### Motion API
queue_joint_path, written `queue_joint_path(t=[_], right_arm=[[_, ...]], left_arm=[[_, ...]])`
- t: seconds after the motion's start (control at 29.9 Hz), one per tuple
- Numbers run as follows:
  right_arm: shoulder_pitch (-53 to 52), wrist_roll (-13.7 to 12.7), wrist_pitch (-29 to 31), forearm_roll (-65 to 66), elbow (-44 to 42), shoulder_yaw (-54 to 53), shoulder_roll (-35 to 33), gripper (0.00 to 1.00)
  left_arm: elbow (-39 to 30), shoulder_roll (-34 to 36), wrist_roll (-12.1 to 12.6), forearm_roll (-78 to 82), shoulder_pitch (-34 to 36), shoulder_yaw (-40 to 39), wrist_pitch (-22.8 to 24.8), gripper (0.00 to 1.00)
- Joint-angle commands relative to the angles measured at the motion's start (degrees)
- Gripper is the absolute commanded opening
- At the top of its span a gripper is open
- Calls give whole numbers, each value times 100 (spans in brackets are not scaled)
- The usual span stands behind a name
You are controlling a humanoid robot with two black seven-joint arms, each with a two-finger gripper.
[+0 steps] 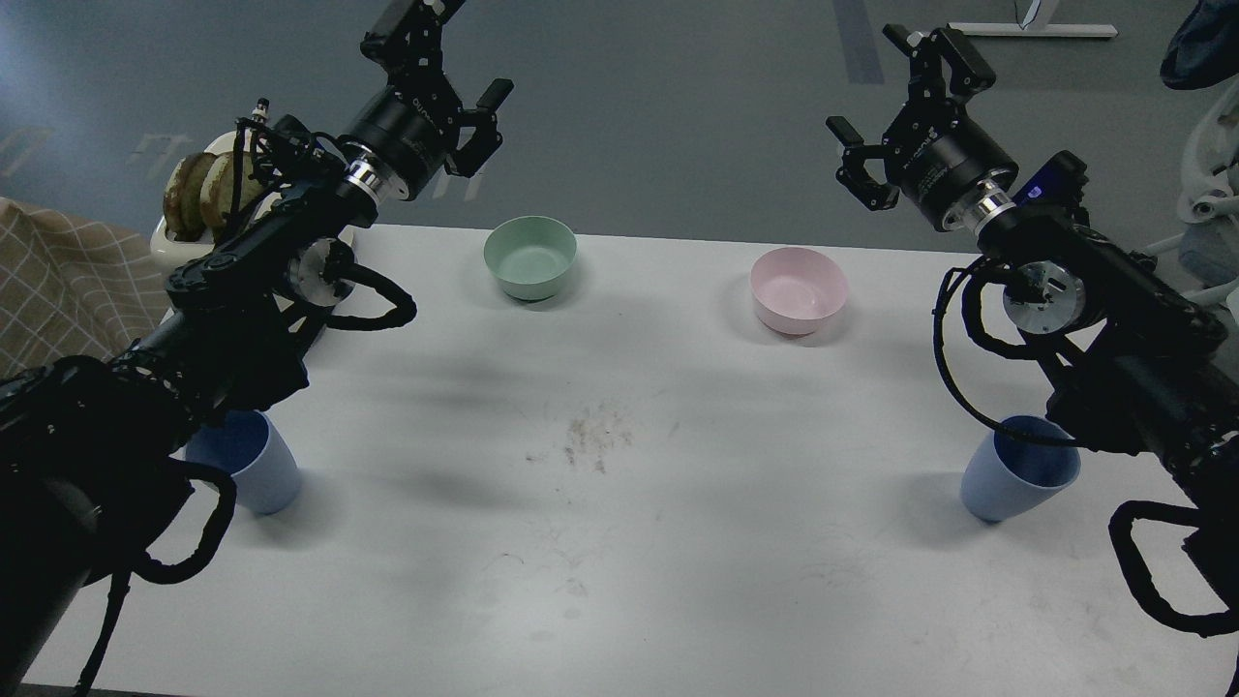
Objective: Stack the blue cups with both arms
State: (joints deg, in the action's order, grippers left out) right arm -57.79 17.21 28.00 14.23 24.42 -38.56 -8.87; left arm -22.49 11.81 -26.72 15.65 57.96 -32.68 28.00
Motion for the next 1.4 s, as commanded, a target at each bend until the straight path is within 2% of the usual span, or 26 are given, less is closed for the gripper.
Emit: queue_joint_path(t=[0.0, 0.2, 0.23, 0.33, 0.64, 0.84, 0.94, 1.2, 1.37], right_arm=[[5, 2, 0, 1, -8, 6, 8, 100], [-22, 2, 0, -8, 10, -12, -62, 100], [-31, 2, 0, -8, 1, -3, -88, 100], [-66, 2, 0, 1, 1, -3, -97, 100], [-83, 2, 0, 1, 1, -3, -88, 100], [-180, 2, 0, 1, -8, 6, -97, 100], [-189, 2, 0, 1, -17, 6, -88, 100], [-154, 2, 0, -8, -8, 6, -80, 100], [-162, 2, 0, -17, 1, 6, -62, 100]], left_arm=[[8, -47, 9, 8, -91, -1, 0, 98], [26, -100, 79, 0, -118, 34, 0, 98], [43, -161, 10, -61, -118, 8, 0, 98], [227, -284, 0, -44, -118, 25, 0, 98], [281, -205, 9, -97, -346, -1, 0, 98], [272, -214, 71, -106, -215, 8, 0, 98], [289, -214, -8, -88, -223, 25, 0, 98], [272, -284, -17, -27, -223, 34, 0, 98], [263, -214, 53, -18, -241, 34, 0, 98]])
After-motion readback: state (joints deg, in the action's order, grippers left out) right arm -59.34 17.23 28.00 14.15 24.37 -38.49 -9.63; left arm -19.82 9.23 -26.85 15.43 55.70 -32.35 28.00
